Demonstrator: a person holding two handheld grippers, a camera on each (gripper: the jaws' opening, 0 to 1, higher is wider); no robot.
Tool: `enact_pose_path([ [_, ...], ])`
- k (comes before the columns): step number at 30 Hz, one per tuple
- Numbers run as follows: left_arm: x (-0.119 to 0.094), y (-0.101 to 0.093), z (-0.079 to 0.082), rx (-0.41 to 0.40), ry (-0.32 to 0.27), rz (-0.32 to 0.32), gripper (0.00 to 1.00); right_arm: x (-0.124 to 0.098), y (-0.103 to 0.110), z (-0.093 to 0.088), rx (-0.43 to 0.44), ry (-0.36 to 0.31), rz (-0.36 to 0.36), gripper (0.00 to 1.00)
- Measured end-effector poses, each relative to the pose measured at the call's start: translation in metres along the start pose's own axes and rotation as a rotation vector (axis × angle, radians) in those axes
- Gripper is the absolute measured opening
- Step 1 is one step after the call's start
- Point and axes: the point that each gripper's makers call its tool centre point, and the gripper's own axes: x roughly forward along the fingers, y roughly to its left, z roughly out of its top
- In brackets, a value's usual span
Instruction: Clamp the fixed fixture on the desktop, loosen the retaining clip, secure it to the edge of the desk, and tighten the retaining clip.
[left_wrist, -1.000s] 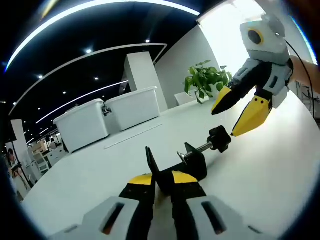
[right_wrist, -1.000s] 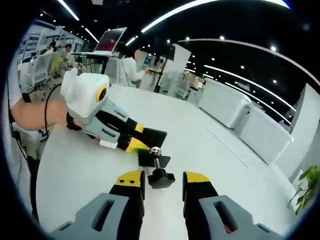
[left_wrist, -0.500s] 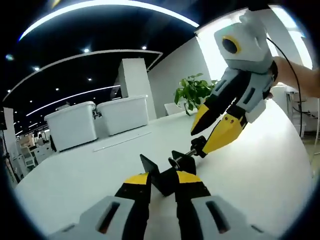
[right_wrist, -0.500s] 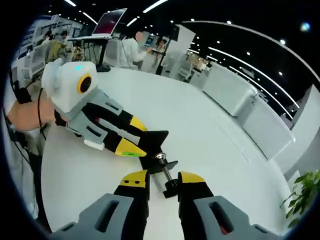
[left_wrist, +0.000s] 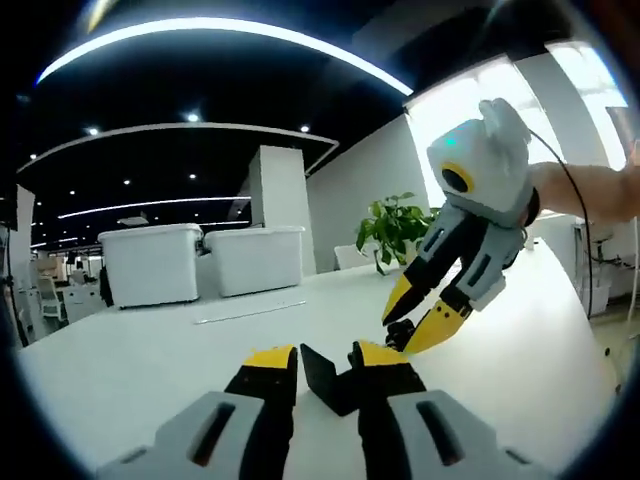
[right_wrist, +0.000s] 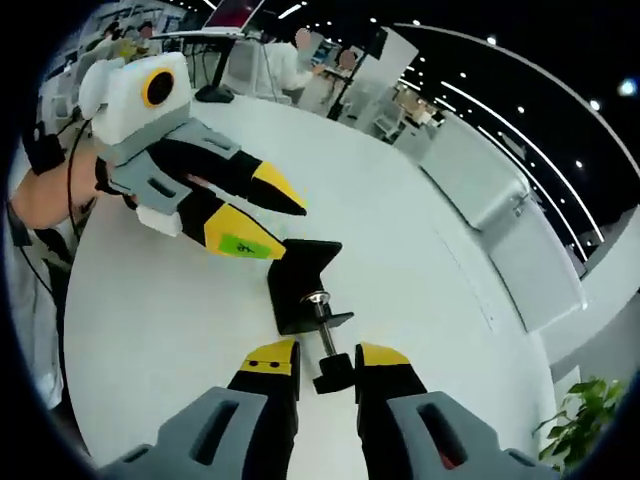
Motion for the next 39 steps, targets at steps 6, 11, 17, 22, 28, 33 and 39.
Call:
enact_pose_path([
  [6,-0.001,0.008,0.005,-0.017,-0.028,0.037,0.22,0.009,0.001,-0.003,-0.058,0.044,0.007,0.21],
  [11,0.0,0.014,0.007,-0.023,-0.038,0.061,0.22,0.018,0.0,-0.003,-0.114,0.074,0.002,0.19],
  [17,-0.001,0.019,0.009,-0.041,-0.051,0.081,0.22,0.028,-0.001,-0.002,-0.146,0.105,0.007,0.1],
  [22,-0.001,0.019,0.009,-0.044,-0.051,0.081,0.22,0.029,0.0,-0.003,-0.16,0.115,0.013,0.11],
  [28,-0.002,0.021,0.01,-0.047,-0.057,0.087,0.22,0.032,0.002,-0.003,-0.239,0.137,0.017,0.1],
  [33,-0.004,0.024,0.011,-0.043,-0.057,0.102,0.22,0.038,0.002,-0.004,-0.277,0.167,0.009,0.1],
  [39,-0.006,0.031,0.012,-0.044,-0.064,0.135,0.22,0.04,0.0,-0.004,-0.282,0.188,-0.012,0.08],
])
